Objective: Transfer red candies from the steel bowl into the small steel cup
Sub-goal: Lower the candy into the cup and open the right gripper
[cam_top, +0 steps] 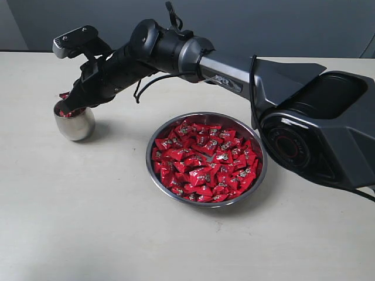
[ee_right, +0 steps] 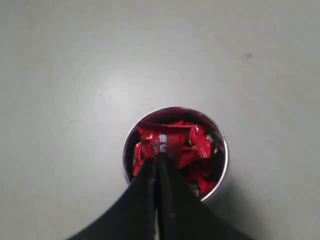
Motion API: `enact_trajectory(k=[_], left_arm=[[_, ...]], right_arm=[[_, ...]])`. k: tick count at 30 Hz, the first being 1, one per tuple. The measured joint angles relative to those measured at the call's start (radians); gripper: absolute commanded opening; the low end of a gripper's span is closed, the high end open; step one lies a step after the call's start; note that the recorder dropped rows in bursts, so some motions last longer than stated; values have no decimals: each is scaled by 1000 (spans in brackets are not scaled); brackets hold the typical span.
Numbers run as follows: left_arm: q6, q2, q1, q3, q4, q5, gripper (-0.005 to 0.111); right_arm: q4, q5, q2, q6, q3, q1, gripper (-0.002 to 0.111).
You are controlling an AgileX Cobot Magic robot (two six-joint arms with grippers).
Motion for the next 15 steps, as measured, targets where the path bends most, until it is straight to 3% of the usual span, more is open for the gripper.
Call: enact_trajectory(k=[7,9,12,15], left_arm=[[0,0,0,0,0,0,0],[0,0,0,0,0,0,0],[0,0,0,0,0,0,0],[0,0,0,0,0,0,0]], right_arm=[[0,1,0,2,0,0,-1],[0,1,0,2,0,0,7],[0,6,0,2,0,0,40],[2,4,0,10,0,0,42]])
